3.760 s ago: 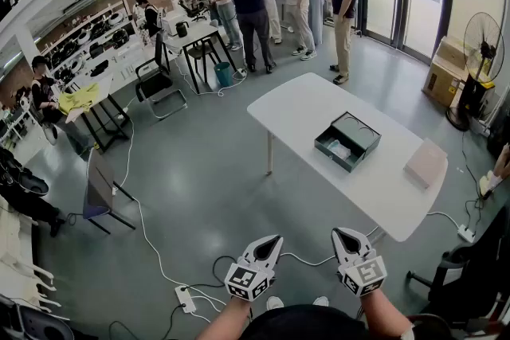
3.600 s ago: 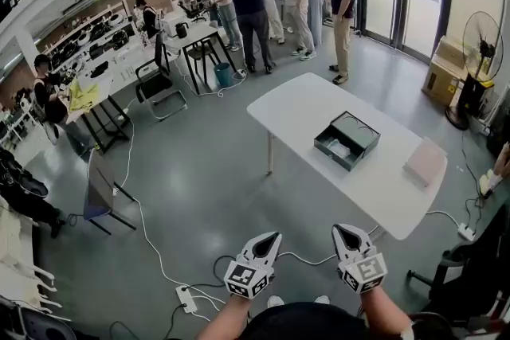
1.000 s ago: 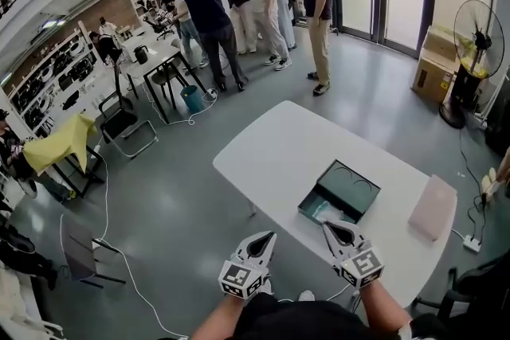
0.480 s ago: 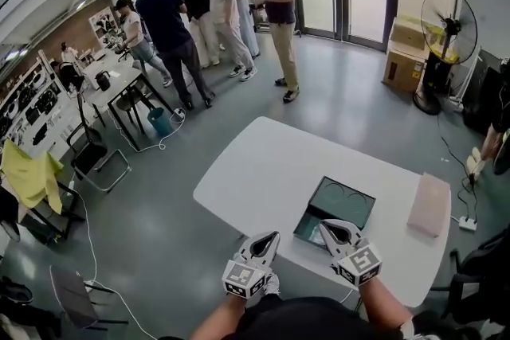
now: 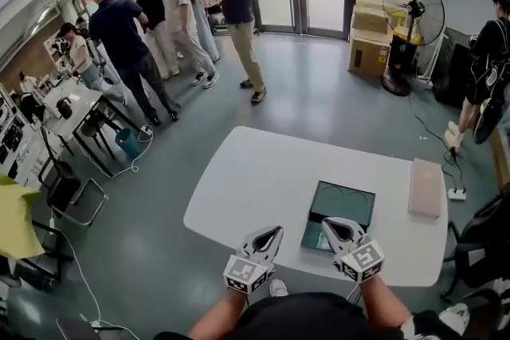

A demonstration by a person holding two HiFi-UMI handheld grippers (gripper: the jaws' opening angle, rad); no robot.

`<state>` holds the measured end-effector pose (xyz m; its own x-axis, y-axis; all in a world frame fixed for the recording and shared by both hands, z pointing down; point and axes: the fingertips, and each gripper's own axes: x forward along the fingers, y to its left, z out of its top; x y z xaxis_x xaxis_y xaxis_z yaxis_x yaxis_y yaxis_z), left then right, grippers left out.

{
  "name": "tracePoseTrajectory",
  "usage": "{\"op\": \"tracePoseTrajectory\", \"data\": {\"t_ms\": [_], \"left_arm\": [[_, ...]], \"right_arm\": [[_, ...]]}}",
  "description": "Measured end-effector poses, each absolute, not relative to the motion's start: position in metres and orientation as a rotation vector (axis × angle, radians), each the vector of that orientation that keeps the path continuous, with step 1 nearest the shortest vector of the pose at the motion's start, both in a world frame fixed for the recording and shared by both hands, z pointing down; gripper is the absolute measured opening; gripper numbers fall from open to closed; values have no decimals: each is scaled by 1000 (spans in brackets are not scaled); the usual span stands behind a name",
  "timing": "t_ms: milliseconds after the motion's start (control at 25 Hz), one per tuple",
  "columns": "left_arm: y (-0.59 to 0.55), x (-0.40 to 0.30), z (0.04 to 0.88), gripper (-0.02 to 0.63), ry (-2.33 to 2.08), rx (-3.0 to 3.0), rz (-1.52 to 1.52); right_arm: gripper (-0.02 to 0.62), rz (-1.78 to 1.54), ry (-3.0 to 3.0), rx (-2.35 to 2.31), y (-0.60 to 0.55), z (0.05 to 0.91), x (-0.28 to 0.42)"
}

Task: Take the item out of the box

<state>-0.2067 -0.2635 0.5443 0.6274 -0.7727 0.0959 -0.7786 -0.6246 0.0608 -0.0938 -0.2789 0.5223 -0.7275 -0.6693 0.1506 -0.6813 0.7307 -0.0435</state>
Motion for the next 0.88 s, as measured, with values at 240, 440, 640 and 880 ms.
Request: {"op": "tracePoseTrajectory", "data": {"t_ms": [240, 440, 640, 880], "left_arm": [[-280, -196, 548, 9, -1179, 2815, 115], [-296, -172, 552, 9, -1151, 2840, 148], [-304, -159, 561, 9, -1146, 2821, 142], [-305, -140, 571, 9, -1137, 2804, 161]], "right_arm": [[6, 175, -2733, 1203, -283, 531, -81], [6, 155, -2656, 1191, -288, 544, -57], [6, 98, -2592, 1166, -293, 557, -40], [84, 111, -2527, 1058, -293, 582, -24]]}}
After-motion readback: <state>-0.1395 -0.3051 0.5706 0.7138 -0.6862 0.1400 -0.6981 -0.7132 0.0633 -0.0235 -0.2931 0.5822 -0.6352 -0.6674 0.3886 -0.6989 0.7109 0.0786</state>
